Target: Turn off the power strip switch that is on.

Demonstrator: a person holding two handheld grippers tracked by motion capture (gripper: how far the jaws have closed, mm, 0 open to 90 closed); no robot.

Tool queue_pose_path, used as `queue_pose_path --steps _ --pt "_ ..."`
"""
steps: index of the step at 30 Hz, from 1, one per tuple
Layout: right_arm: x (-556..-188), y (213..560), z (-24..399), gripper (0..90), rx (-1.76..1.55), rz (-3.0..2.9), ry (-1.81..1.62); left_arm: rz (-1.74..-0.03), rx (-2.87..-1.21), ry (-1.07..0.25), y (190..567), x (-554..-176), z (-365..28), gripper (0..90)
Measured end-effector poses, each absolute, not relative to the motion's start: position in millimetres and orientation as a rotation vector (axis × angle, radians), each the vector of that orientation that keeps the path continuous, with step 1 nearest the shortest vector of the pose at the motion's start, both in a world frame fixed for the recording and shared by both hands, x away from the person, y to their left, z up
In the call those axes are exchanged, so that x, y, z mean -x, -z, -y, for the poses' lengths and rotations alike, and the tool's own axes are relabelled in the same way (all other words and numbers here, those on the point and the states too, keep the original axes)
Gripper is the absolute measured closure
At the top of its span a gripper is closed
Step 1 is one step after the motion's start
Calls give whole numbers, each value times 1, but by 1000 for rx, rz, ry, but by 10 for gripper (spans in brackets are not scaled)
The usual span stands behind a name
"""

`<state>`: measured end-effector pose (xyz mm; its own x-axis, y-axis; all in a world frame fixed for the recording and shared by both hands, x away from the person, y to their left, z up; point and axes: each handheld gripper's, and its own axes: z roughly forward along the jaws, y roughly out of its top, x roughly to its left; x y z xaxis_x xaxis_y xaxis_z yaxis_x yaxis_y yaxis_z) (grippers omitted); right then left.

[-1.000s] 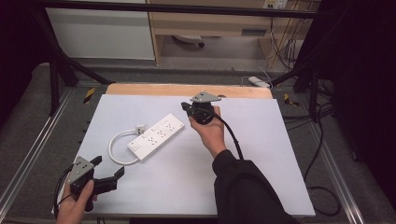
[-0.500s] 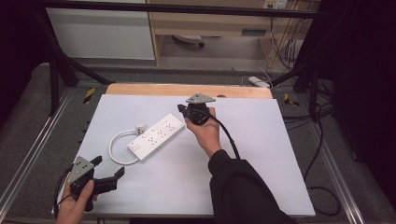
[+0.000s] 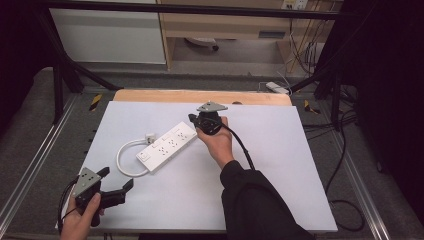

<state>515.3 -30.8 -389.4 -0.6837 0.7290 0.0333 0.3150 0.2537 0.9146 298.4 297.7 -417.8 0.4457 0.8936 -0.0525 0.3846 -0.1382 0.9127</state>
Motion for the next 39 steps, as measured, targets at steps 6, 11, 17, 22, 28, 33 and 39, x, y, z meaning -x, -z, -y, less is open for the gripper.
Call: queue_pose_path --steps 6,11,17,22,28,33,39 --pt "-518 397 27 900 -960 -2150 -1405 -1108 -1724 -654 418 -298 -298 50" --pt "-521 403 24 900 -974 -2160 -1398 -1108 -1721 -653 418 -299 -298 51" --pt "-523 408 23 900 -981 -2171 -1386 -1108 -1721 -652 418 -299 -298 50" --pt "-525 412 22 900 -992 -2180 -1374 -1106 -1725 -652 418 -299 -298 50" --pt "-526 417 20 900 -992 -2186 -1365 -1105 -1726 -652 418 -299 -298 50" --pt "-527 419 19 900 -999 -2190 -1358 -1105 -1724 -651 418 -299 -298 50" --pt "-528 421 18 900 -1003 -2193 -1354 -1104 -1726 -650 418 -299 -298 50"
